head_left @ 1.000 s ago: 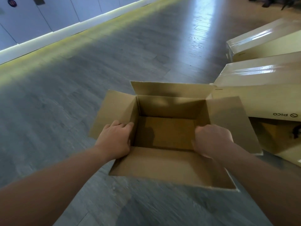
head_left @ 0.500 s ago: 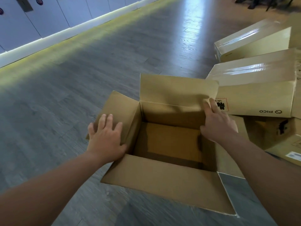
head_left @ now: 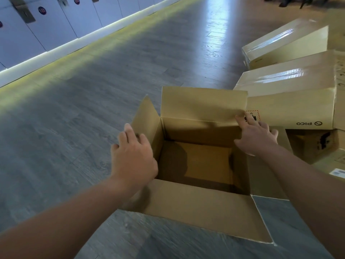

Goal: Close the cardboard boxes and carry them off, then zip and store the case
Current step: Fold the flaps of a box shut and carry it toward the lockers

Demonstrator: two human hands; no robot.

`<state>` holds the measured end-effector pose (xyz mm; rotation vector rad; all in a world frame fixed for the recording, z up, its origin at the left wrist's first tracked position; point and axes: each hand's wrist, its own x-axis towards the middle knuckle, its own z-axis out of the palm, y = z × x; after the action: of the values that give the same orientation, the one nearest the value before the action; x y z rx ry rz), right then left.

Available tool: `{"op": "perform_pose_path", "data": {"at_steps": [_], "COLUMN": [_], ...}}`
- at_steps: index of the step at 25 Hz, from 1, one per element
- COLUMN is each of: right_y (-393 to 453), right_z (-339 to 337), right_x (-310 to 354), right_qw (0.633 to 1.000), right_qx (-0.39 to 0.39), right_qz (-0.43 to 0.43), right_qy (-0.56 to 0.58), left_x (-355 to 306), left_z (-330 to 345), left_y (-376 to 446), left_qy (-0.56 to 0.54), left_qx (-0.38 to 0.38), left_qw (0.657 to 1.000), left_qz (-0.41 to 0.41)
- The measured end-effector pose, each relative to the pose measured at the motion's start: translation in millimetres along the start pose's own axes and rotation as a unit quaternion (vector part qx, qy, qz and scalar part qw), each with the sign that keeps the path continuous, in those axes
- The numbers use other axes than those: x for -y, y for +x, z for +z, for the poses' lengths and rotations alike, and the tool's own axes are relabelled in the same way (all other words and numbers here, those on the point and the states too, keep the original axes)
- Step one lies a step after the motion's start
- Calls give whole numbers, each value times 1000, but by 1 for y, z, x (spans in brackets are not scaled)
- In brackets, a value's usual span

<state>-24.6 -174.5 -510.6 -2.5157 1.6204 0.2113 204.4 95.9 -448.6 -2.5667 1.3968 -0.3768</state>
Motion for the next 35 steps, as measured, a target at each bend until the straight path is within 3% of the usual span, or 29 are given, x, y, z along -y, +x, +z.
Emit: {"op": "perform_pose_path", "data": {"at_steps": [3, 7, 9, 12, 16, 19, 23, 25, 27, 29, 31, 33, 35], "right_y": [-4, 0, 4, 1, -10, -16, -28, -33, -34, -31, -29, -32, -41], "right_z": [-6, -15, -18, -19, -36, -59, -79, -77, -64, -42, -19, -1, 10], "right_x": [-9, -21, -33, -43, -41, -37, -11, 4, 12, 10, -5, -23, -40], "right_qw": [1000, 998, 997, 997, 1000, 997, 967, 947, 941, 957, 974, 971, 963], "right_qx": [10, 39, 53, 72, 22, -62, -153, -147, -94, -17, 25, 14, -33], "right_qz": [9, 42, 56, 23, 2, -38, -110, -144, -156, -167, -199, -237, -261], "right_qy": [-9, 6, 23, 1, -8, 9, 169, 248, 287, 238, 105, 31, 49], "left_x": [-22, -39, -33, -10, -3, -17, -27, -32, -31, -21, -8, 3, 11], "left_z": [-11, -4, 10, 37, 51, 51, 47, 49, 53, 58, 63, 69, 73], "left_y": [-9, -15, -7, 12, 25, 23, 26, 26, 25, 25, 25, 24, 22], "left_qy": [-49, -244, -288, -246, -315, -298, -304, -315, -324, -337, -349, -355, -363], "left_qx": [11, 66, 111, 205, 278, 279, 297, 287, 262, 234, 219, 208, 197], "left_qw": [996, 954, 939, 939, 907, 912, 904, 903, 907, 909, 906, 904, 901], "left_qz": [72, 161, 152, 125, 19, 43, 38, 48, 59, 69, 94, 119, 132]}}
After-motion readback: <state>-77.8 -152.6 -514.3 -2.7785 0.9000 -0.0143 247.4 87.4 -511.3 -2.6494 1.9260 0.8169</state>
